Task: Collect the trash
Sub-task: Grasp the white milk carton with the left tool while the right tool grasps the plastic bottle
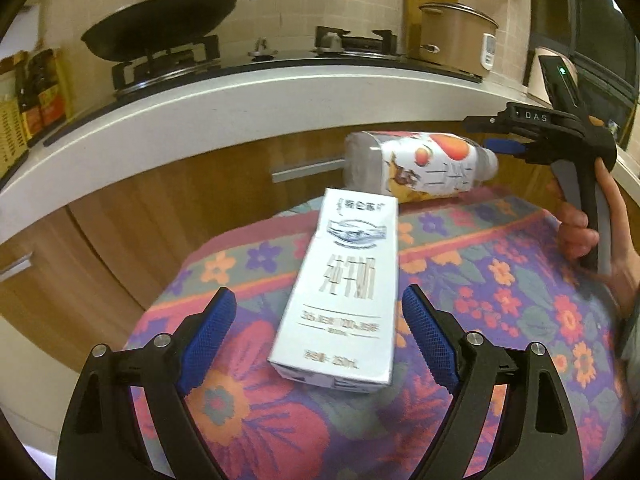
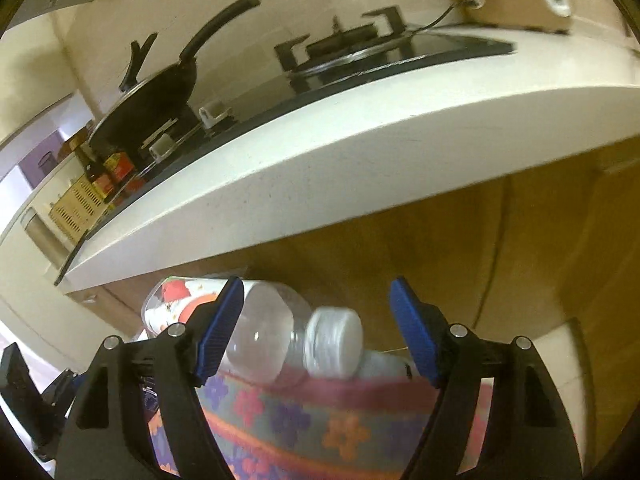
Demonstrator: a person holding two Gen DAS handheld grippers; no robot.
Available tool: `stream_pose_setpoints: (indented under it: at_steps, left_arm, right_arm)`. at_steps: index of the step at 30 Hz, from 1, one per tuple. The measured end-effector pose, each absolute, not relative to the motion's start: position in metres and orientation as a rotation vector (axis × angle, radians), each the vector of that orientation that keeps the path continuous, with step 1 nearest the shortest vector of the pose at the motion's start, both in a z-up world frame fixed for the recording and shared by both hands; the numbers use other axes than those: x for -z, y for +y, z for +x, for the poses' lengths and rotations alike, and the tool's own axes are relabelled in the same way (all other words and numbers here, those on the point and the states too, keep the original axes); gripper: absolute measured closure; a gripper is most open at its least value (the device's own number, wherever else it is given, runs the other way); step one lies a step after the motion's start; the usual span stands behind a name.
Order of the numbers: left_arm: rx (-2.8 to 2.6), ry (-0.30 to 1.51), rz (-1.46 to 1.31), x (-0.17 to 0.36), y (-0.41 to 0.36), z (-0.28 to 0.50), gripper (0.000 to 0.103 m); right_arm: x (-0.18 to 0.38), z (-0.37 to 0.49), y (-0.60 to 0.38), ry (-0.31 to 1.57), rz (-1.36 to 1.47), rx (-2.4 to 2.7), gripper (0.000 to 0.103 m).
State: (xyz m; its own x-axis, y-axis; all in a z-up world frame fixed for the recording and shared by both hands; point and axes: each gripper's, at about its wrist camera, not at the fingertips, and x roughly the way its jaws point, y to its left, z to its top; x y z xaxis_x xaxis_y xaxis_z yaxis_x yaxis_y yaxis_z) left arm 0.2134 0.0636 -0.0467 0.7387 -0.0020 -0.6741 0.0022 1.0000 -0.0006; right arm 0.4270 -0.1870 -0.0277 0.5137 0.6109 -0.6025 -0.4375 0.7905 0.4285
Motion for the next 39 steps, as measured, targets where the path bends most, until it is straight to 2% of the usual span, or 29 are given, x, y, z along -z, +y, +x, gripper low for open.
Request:
stream_pose_setpoints:
  at_steps: [8,11,15,17,21,29,31,33,39]
  left_arm:
    - [0.056,0.774,-0.063,0.053,0.073,0.221,0.022]
    - [0.062,0.768,-0.073,0.053,0.073,0.22,0.027]
    - [0.062,0.767,-0.065,0.053,0.071,0.22,0.042]
    - [0.054,0.762,-0.063,0.052,0.071,0.219,0.045]
    - [0.048,0.761,-0.084,0.051,0.075,0.215,0.046]
    - [0.04,0.734,-0.136,0.049,0.089,0.209,0.046]
    - [0.045,0.729,-0.155,0.048,0.093,0.21,0.046]
    - [0.049,0.725,-0.166,0.048,0.094,0.209,0.047]
    - [0.054,0.707,-0.15,0.046,0.089,0.206,0.047]
  right_arm:
    - [0.028,0.407,-0.175,0.884,0.161,-0.807,0.031]
    - [0.026,0.382,-0.172,0.892,0.118,-0.845,0.031]
    - [0.022,0.341,-0.158,0.892,0.03,-0.906,0.031]
    - [0.02,0.326,-0.152,0.865,-0.033,-0.878,0.031]
    - [0.019,0.312,-0.13,0.819,-0.186,-0.777,0.018]
    - [0.024,0.33,-0.092,0.773,-0.338,-0.7,0.017]
    - [0.026,0.337,-0.092,0.784,-0.31,-0.7,0.02]
    - [0.026,0.34,-0.09,0.796,-0.27,-0.697,0.031]
    - [0.024,0.307,-0.108,0.811,-0.197,-0.685,0.037]
